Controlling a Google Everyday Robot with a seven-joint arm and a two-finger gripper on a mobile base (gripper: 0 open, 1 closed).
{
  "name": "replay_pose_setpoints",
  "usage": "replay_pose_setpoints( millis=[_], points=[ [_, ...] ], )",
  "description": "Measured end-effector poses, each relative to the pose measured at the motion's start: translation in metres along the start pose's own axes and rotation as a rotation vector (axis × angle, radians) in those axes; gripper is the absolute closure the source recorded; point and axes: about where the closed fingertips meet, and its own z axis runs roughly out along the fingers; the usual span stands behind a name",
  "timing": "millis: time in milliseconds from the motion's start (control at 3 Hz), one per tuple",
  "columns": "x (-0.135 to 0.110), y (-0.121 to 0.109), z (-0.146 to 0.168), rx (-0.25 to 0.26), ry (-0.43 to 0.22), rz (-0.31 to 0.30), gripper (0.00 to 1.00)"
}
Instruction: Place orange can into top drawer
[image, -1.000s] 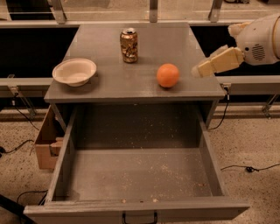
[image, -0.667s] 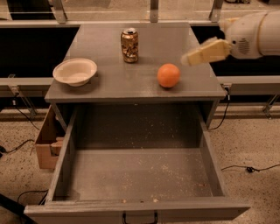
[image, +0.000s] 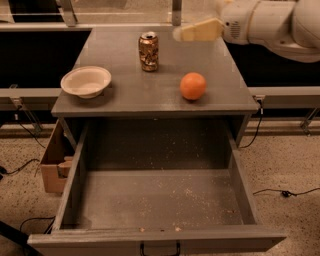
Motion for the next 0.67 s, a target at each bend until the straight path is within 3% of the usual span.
replay_pose_setpoints(
  millis=[333,667],
  points=[
    [0.0,0.0,0.046,-0.052,-0.042,0.011,0.0],
    [0.014,0.004,0.091,-0.082,-0.006,0.003,0.0]
  ],
)
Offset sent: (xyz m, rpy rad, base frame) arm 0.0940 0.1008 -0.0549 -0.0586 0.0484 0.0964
